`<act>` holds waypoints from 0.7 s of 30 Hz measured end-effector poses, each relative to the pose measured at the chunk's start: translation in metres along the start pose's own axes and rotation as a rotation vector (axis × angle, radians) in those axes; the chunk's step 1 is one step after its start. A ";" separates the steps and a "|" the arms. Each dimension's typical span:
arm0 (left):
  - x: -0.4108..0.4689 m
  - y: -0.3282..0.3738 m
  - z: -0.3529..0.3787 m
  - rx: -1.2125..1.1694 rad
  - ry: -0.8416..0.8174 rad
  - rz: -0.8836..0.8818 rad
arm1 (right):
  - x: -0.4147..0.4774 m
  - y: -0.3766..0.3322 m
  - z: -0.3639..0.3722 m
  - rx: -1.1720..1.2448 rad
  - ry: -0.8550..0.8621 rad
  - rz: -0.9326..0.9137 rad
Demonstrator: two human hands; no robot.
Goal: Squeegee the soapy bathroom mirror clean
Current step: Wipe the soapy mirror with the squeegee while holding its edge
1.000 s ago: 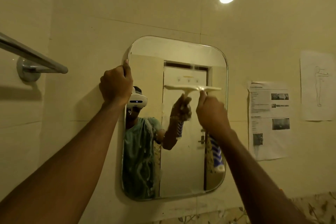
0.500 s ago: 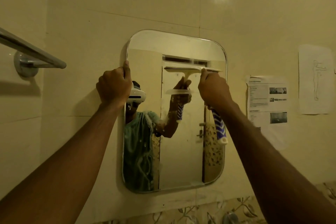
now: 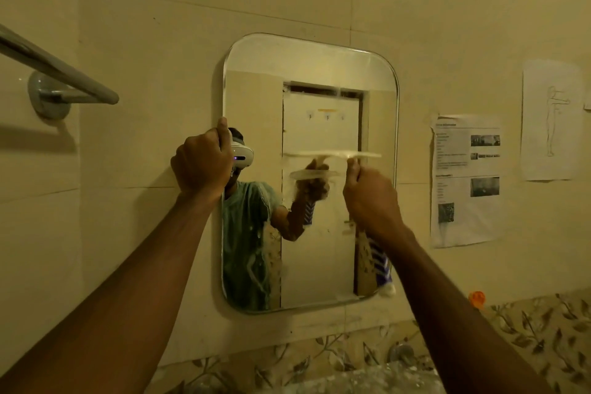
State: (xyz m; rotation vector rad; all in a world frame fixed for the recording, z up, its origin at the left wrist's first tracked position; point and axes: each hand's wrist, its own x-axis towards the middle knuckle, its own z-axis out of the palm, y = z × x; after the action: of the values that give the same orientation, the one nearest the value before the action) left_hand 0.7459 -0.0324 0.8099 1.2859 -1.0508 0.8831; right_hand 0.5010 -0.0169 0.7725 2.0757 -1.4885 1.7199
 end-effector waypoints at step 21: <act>-0.065 -0.022 -0.007 0.038 -0.114 -0.010 | -0.075 0.030 0.034 0.005 -0.002 0.088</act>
State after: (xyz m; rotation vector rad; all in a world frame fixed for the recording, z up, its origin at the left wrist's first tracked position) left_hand 0.7477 -0.0248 0.7418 1.3856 -1.1207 0.8334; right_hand 0.5115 -0.0066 0.6865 2.0450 -1.6004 1.7531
